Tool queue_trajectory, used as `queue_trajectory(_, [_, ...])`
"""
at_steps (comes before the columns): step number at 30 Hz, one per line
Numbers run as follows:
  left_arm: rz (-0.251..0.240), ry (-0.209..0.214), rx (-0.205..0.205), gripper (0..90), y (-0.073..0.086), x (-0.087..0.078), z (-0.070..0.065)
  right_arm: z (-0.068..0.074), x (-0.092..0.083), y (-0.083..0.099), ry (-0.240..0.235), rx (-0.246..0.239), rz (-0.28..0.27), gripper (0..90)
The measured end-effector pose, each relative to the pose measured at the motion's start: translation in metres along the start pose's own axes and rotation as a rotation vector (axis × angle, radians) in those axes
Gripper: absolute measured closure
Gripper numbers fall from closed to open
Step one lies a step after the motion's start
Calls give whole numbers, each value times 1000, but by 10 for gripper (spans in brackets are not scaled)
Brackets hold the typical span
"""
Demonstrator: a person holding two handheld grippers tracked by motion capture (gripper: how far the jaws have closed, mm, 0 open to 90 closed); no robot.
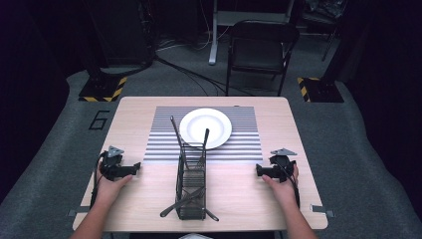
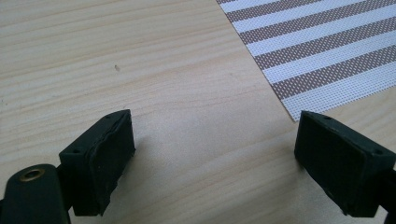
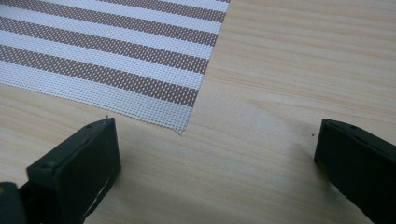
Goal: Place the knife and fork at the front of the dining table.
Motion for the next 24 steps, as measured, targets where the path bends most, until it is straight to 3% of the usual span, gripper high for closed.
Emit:
queue_trajectory(10, [-1, 0, 1, 119, 0, 0, 0, 0, -1, 0, -6, 0, -3, 6])
queue_trajectory(14, [-1, 0, 1, 119, 0, 0, 0, 1, -4, -2, 1, 5, -10, 146])
queue_trajectory(17, [-1, -1, 1, 119, 0, 0, 0, 3, -6, -3, -1, 7, -4, 161])
queue_trajectory(24, [-1, 0, 2, 119, 0, 0, 0, 19, -14, -8, -60, -37, 3, 311])
Point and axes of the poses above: each handheld gripper's, and its own axes: x roughly forward along the jaws, y roughly out of its underside, z roughly to its left, the point moved 8 cm from there along x, roughly forward along the jaws
